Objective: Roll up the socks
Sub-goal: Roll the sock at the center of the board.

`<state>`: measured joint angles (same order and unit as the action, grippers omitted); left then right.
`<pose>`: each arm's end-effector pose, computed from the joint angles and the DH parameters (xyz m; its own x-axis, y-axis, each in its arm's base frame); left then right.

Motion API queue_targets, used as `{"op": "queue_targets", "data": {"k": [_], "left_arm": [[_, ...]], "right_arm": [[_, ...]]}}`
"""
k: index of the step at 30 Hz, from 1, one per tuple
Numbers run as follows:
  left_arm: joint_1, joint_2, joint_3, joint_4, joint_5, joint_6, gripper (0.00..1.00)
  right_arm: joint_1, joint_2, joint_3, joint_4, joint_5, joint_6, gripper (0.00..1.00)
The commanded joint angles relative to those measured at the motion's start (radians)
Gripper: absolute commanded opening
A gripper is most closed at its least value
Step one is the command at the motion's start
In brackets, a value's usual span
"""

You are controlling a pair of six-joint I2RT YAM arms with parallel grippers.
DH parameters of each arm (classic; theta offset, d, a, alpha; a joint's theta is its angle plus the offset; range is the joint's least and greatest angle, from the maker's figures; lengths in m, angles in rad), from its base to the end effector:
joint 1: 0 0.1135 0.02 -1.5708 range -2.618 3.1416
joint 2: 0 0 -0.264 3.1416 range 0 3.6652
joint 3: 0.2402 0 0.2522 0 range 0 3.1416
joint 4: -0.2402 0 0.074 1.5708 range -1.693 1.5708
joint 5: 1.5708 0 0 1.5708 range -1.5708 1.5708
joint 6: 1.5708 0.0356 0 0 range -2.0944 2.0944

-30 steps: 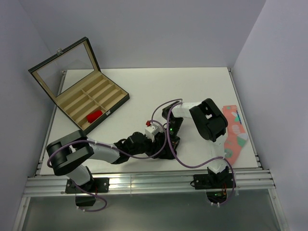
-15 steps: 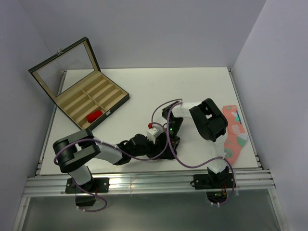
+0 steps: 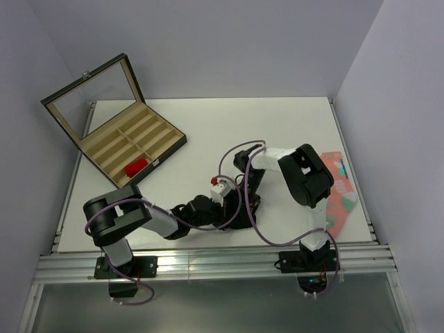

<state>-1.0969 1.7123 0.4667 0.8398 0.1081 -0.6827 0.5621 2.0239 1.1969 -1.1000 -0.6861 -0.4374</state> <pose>0.1302 -0.2623 0.1187 -0.7264 0.0419 -0.6860 0.6078 0.5052 -0.6127 0.2504 0.1844 0.1160 -0.6229 -0.7797 0.0644 -0.5401 0.4881 0.6856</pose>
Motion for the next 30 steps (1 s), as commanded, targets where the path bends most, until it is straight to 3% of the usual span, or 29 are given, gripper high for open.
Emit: {"op": "queue_targets", "data": {"k": [1,12,19,30], "left_arm": [[-0.027,0.047,-0.033,-0.05,0.008,-0.038,0.0],[-0.031,0.033,-0.052,-0.033,0.013,-0.044,0.0],[-0.031,0.046,-0.051,-0.036,0.022,-0.047,0.0],[-0.031,0.044,-0.039,-0.056,0.038,-0.038,0.0]], "right_arm": [[-0.033,-0.085,0.029,0.213,0.093,-0.023,0.45],[-0.206,-0.11,0.148,0.307,0.085,0.06,0.51],[-0.197,-0.016,0.217,0.304,0.005,0.052,0.55],[-0.117,0.002,0.19,0.341,0.023,0.075,0.57]]}}
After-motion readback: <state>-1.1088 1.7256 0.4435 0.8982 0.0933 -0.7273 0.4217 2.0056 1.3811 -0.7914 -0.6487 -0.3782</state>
